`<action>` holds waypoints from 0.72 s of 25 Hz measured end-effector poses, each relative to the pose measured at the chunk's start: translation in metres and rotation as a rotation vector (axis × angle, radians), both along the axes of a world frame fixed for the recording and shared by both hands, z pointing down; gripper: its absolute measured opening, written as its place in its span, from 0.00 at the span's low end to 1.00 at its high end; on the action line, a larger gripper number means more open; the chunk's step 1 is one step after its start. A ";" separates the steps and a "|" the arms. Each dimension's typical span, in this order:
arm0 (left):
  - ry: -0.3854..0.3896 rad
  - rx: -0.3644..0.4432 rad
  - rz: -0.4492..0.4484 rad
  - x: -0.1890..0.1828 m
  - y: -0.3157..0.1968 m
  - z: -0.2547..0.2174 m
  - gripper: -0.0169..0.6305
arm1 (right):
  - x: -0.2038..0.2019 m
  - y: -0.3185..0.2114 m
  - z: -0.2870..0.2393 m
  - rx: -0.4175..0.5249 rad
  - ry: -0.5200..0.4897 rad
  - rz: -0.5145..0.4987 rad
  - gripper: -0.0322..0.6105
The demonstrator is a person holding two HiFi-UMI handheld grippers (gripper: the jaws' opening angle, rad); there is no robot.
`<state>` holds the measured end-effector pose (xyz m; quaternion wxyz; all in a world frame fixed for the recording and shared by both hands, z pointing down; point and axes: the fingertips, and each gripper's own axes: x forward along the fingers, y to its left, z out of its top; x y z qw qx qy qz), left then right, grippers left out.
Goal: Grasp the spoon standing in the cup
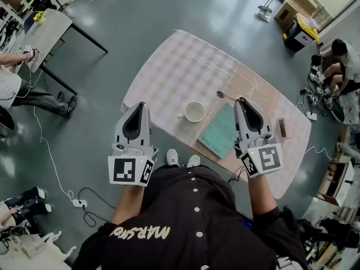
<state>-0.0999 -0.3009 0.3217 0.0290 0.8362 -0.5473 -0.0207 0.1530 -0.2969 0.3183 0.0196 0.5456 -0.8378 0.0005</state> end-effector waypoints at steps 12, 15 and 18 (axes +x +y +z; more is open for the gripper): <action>-0.013 0.042 -0.038 -0.016 -0.011 -0.016 0.04 | 0.048 0.019 -0.045 0.093 -0.046 0.127 0.12; -0.018 0.052 -0.059 -0.025 -0.013 -0.018 0.04 | 0.060 0.022 -0.048 0.108 -0.050 0.158 0.12; -0.022 0.059 -0.075 -0.032 -0.014 -0.020 0.04 | 0.072 0.026 -0.048 0.114 -0.062 0.190 0.12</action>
